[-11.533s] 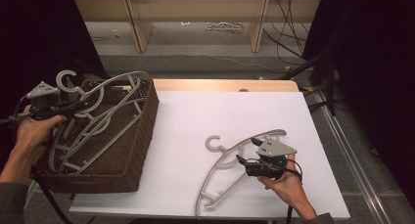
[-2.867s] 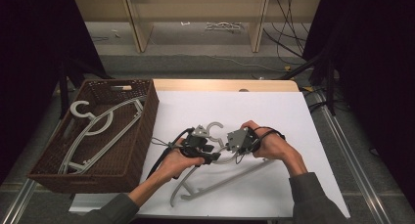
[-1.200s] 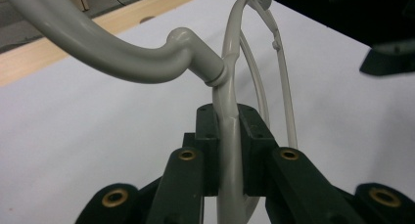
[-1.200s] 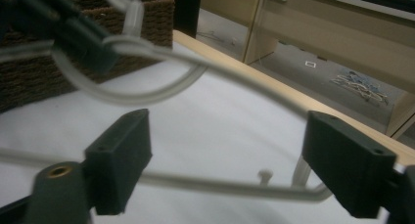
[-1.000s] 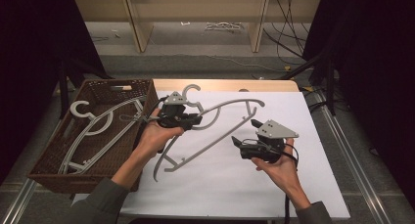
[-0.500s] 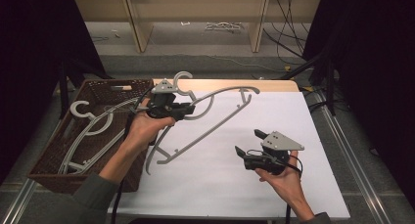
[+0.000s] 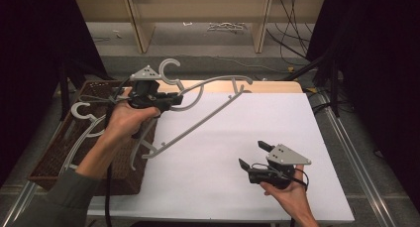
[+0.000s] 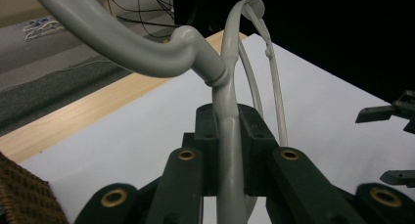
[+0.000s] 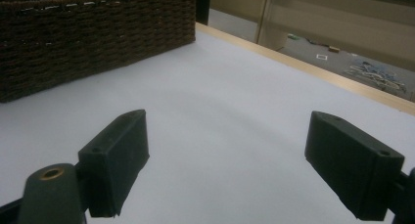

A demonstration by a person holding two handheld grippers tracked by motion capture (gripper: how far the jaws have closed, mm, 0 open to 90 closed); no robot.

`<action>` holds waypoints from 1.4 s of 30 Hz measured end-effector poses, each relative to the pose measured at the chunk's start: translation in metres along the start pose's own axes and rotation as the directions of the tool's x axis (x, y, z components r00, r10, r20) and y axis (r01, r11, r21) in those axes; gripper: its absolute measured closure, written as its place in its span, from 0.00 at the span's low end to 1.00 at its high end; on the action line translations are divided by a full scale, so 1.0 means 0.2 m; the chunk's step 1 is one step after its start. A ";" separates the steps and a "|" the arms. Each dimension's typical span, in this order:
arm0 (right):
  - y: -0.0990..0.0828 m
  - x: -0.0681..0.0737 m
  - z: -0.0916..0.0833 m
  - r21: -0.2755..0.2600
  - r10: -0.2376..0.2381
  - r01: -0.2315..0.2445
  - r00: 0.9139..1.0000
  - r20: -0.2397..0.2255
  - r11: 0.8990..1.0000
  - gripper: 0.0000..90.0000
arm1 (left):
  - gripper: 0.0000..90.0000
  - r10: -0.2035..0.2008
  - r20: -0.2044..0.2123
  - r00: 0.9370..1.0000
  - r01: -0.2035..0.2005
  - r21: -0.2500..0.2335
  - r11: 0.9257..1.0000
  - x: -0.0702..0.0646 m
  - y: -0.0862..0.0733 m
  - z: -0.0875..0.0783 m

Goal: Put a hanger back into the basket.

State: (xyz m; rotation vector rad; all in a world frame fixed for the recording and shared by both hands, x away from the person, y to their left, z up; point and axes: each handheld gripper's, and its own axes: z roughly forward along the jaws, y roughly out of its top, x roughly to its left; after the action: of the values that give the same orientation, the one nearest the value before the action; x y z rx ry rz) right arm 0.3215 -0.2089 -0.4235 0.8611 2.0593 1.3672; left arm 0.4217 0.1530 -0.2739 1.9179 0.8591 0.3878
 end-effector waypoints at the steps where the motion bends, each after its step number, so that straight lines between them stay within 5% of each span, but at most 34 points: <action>1: 0.00 0.00 0.00 -0.006 -0.002 0.002 1.000 0.003 1.000 0.19 | 0.89 -0.004 -0.002 1.000 0.004 -0.004 1.000 0.01 0.01 -0.02; 16: -0.04 0.04 -0.05 0.011 0.002 -0.002 1.000 -0.019 1.000 0.19 | 0.89 -0.042 -0.133 0.990 0.040 -0.016 0.999 0.26 -0.02 -0.22; 26: -0.05 0.04 -0.04 0.017 -0.007 0.007 1.000 -0.025 1.000 0.19 | 0.89 -0.096 -0.191 0.977 0.096 -0.010 0.995 0.45 -0.15 -0.33; 35: -0.05 0.04 -0.03 0.018 -0.004 0.004 1.000 -0.024 1.000 0.19 | 0.89 -0.115 -0.268 0.956 0.116 -0.012 0.993 0.60 -0.27 -0.46; 42: -0.05 0.04 -0.03 0.029 -0.004 0.004 1.000 -0.029 1.000 0.20 | 0.89 -0.106 -0.286 0.952 0.108 -0.009 0.994 0.70 -0.36 -0.54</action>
State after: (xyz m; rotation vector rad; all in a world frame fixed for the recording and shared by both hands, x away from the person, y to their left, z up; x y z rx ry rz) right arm 0.3087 -0.2098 -0.4312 0.8539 2.1061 1.3582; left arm 0.4267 0.3426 -0.2966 1.8375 1.1489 0.6073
